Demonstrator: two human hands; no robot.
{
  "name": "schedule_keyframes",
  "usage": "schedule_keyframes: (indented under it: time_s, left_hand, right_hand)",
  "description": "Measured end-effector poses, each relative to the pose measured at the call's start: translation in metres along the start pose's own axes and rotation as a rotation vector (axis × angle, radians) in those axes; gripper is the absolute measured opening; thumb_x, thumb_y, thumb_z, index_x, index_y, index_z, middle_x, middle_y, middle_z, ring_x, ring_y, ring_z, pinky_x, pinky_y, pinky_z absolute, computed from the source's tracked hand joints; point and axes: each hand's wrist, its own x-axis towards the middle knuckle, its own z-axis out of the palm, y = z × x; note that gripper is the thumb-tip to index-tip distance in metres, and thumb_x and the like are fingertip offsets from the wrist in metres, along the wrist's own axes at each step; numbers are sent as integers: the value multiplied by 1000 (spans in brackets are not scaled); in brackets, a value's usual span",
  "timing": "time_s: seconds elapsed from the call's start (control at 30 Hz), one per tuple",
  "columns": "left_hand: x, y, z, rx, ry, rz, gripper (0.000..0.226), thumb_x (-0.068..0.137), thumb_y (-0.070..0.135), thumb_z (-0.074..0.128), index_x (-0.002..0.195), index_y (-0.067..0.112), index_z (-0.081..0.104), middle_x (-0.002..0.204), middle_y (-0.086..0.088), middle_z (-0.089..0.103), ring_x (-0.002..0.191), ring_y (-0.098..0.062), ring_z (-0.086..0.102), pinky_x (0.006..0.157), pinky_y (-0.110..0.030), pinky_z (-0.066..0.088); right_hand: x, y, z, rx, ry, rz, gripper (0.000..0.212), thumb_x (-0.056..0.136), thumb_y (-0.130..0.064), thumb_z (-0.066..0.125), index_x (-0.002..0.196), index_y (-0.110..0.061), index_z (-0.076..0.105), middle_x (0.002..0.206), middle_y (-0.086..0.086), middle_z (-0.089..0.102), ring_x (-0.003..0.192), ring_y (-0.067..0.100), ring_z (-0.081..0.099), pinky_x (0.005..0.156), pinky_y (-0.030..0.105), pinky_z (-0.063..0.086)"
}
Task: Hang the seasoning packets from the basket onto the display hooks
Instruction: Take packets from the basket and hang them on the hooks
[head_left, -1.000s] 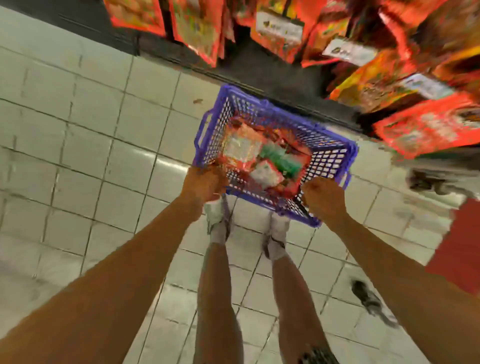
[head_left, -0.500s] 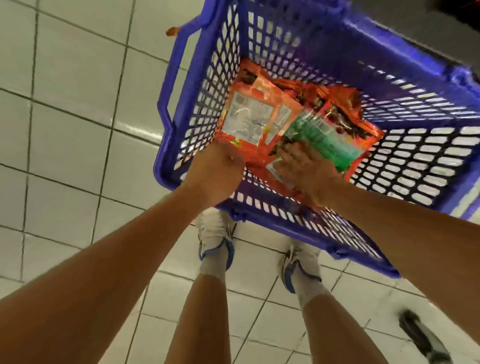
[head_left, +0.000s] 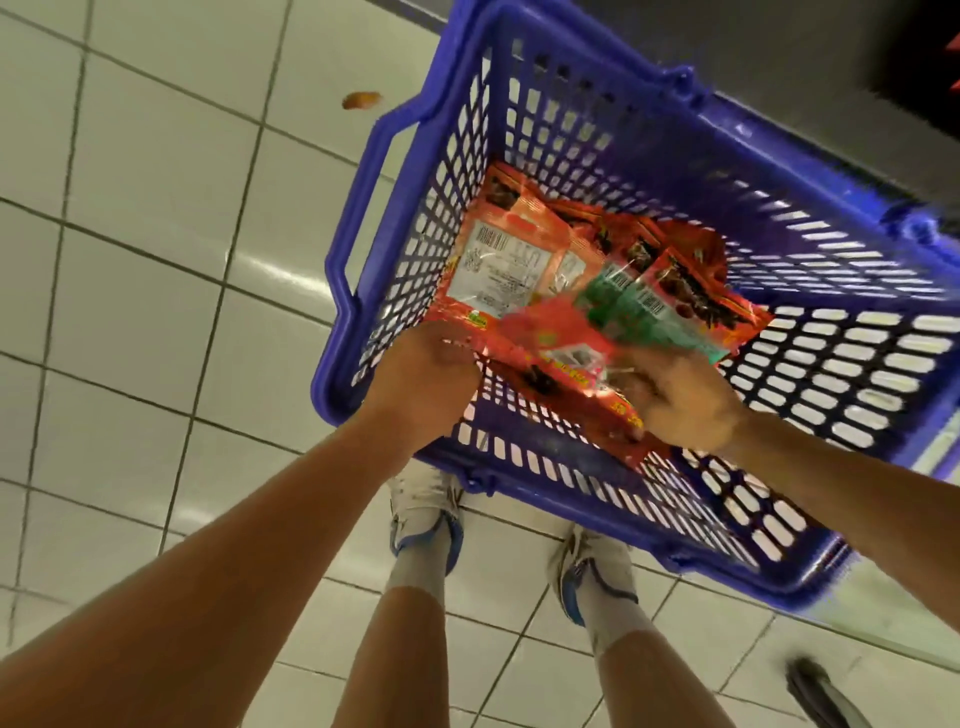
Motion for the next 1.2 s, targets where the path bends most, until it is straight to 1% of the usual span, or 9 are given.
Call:
schedule_keyframes:
  time_s: [0.13,0.2,0.27,0.37,0.5,0.73,0.87,0.97,1.2]
  left_hand:
    - [-1,2,4,-457,-206,-38,45,85,1,74,124,20,64,114,2,75,104,-18,68,89,-37,50]
    - [-2,1,7,-565,-191,-33,37,89,4,73,122,18,66,114,2,76,105,-21,72,90,-42,57]
    - [0,-2,11,-443,-1,0,22,91,9,72,109,21,70,101,4,77,91,-17,75,77,-38,62]
    - [2,-8,21,-22,288,110,8,95,21,65,101,27,64,81,13,67,71,-1,64,55,-16,47]
    - [10,-16,30,48,389,180,11,97,25,58,105,29,52,74,17,56,61,2,55,41,-7,36]
    - [10,-16,31,-31,370,134,21,94,15,56,108,29,53,82,14,59,67,-2,57,46,-9,35]
    - [-8,-6,26,-177,314,77,21,94,15,56,93,36,56,80,13,66,66,-1,63,44,-9,40]
    - [-27,4,15,-271,250,11,22,93,16,55,85,34,62,80,8,74,70,-8,70,57,-24,54]
    - [-122,53,-21,-643,53,53,8,90,34,74,85,35,79,85,2,80,74,-20,78,62,-40,63]
  right_hand:
    - [16,-51,-15,1023,-144,360,30,84,-10,62,104,-22,81,111,7,77,106,28,72,92,40,58]
    - [31,-64,-15,1100,-212,389,31,79,-12,61,94,-27,82,107,3,78,103,24,73,94,37,57]
    - [51,-61,-10,880,-115,435,22,81,-13,62,92,-24,79,103,5,75,100,27,69,94,42,52]
    - [94,-33,8,-134,-42,276,51,87,-12,63,137,-21,56,141,9,58,133,31,52,108,44,44]
    - [139,-16,65,-834,-224,-186,98,89,-16,63,161,-26,-2,170,4,-14,153,27,-21,120,53,-15]
    - [109,3,66,-880,-78,-173,60,96,-22,58,153,-20,40,164,9,30,153,37,20,124,57,5]
    - [75,-8,18,-460,-51,40,40,102,-23,49,140,-11,52,129,18,64,119,38,61,101,46,50]
    - [47,-32,-16,-56,202,181,31,99,-13,54,130,-14,58,90,4,67,70,22,64,70,30,53]
    - [-34,-124,-108,1049,444,586,37,87,9,46,83,-18,71,81,3,73,76,22,70,72,38,57]
